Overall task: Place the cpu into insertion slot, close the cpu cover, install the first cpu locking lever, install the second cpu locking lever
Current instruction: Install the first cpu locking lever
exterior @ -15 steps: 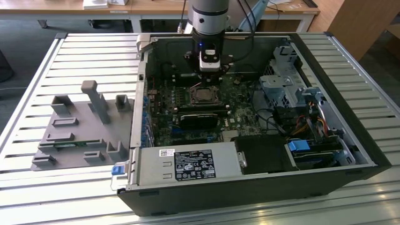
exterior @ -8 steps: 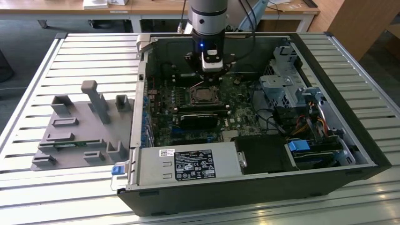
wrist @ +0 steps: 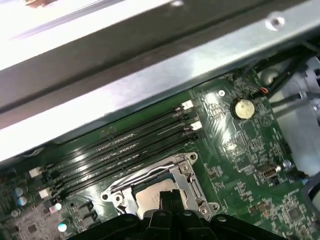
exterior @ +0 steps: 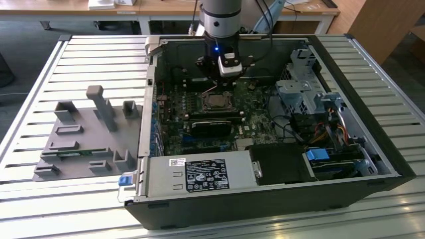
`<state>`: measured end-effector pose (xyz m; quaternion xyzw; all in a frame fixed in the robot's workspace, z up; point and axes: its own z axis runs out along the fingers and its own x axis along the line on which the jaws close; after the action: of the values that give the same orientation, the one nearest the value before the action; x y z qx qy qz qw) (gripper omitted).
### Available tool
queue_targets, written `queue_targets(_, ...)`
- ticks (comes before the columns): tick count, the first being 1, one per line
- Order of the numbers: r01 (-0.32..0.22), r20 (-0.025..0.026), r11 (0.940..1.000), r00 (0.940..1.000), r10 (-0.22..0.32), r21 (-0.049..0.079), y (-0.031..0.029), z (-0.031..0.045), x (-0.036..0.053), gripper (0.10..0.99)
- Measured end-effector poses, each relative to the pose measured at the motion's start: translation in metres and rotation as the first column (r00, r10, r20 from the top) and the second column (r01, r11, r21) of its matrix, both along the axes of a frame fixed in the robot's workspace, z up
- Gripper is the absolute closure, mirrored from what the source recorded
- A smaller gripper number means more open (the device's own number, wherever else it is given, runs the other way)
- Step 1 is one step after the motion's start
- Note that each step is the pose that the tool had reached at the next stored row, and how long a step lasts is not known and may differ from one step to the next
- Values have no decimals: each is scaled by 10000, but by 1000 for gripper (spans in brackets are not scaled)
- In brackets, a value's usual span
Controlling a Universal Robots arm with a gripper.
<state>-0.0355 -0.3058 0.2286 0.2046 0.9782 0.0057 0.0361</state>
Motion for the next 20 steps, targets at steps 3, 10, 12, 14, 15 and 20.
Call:
queue_targets(3,-557,-1,9985,9985,557,-1,0,-4,0,980)
queue_targets(10,-1583,0,9874,9874,1583,0,0,-8,-7,980)
queue_targets(12,-1656,1,9862,9862,1656,1,0,-11,-21,980)
queue_targets(14,-1669,0,9860,9860,1669,0,3,-13,-30,980)
queue_targets(15,-1687,0,9857,9857,1687,-1,5,-13,-33,980)
queue_targets(20,-2280,2,9736,9736,2280,9,17,-21,-35,980)
